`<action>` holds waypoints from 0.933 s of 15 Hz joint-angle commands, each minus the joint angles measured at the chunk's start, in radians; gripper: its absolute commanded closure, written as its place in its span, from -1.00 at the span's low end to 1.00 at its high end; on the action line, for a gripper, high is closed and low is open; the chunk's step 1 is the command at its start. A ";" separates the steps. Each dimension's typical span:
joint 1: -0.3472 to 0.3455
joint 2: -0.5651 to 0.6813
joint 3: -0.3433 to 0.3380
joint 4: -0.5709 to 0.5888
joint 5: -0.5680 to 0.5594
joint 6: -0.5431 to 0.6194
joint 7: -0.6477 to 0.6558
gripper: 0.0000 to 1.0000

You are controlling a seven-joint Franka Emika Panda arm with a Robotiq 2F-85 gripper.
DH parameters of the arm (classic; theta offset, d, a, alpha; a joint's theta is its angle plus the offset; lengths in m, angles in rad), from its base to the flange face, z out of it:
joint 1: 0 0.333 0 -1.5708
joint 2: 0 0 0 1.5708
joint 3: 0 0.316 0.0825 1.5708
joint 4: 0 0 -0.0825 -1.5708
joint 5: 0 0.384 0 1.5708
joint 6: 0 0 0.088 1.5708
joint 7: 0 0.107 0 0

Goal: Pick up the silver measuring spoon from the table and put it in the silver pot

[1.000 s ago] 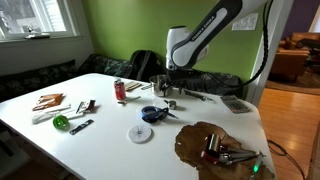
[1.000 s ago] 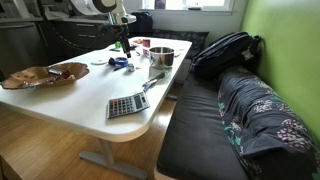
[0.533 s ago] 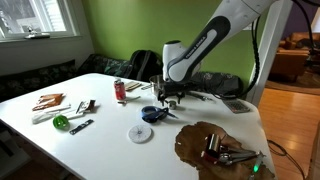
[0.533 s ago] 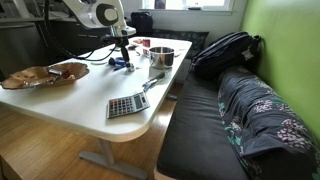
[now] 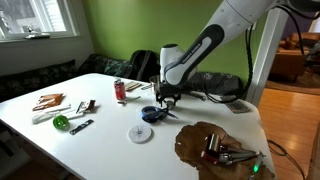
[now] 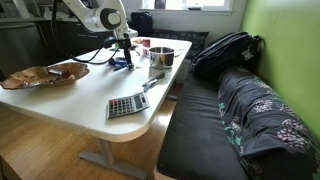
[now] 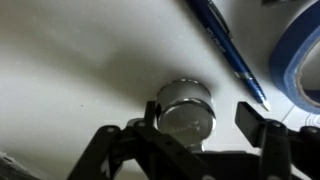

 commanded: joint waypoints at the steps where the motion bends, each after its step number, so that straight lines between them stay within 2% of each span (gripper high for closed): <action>1: 0.023 0.036 -0.031 0.046 -0.007 -0.017 0.050 -0.02; 4: 0.024 0.014 -0.035 0.033 -0.008 -0.031 0.055 0.39; 8: -0.003 -0.096 -0.013 -0.040 0.006 -0.044 0.013 0.39; 12: -0.047 -0.220 0.030 -0.104 -0.012 -0.256 -0.154 0.39; 14: -0.075 -0.298 0.057 -0.182 -0.003 -0.302 -0.271 0.39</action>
